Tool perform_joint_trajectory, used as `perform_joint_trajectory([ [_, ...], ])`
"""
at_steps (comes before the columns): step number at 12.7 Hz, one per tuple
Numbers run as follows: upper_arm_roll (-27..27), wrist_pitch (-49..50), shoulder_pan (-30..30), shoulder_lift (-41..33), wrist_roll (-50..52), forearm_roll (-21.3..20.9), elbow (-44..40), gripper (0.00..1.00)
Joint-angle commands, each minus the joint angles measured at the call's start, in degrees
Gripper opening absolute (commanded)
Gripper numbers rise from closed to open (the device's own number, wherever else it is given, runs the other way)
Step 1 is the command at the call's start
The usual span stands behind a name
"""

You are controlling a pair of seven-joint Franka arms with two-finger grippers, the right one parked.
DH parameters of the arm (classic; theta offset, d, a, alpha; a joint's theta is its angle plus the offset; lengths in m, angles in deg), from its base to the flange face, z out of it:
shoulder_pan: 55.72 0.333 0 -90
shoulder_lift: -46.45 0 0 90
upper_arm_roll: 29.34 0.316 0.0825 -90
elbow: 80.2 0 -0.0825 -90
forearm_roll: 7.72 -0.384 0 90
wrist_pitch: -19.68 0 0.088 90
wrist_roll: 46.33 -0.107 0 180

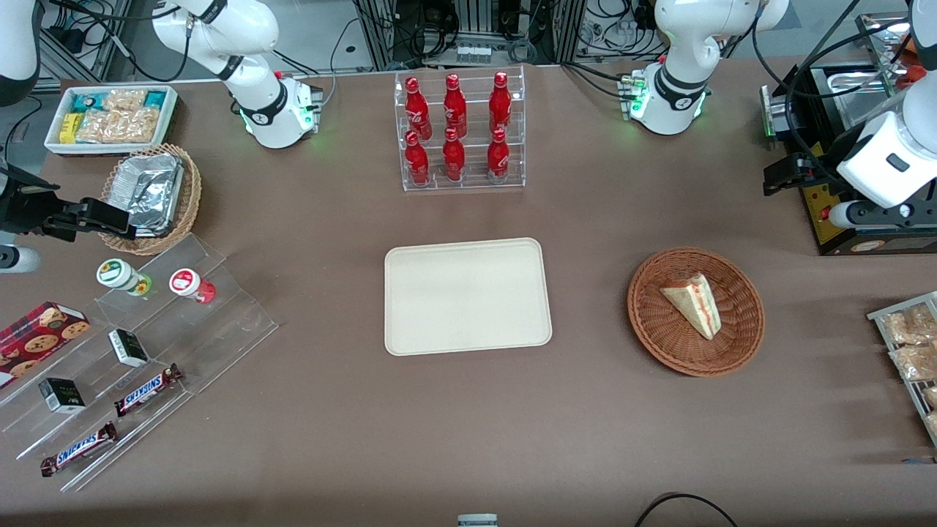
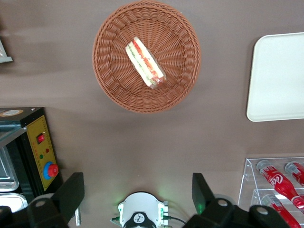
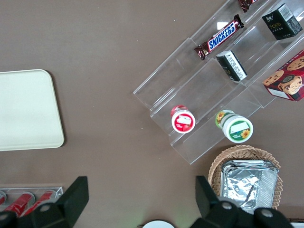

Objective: Place sandwich from basket to tray
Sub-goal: 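Move the open left gripper over the sandwich in the wicker basket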

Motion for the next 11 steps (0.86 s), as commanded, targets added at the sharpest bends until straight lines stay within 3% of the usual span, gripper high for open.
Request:
perform_joint_trajectory([
  [1,0.31,-0.75,-0.54,-0.09,0.4,-0.95,-0.14,1.0],
  [11,0.49,-15.42,0.86,0.35,1.02,-0.96,14.25,1.0],
])
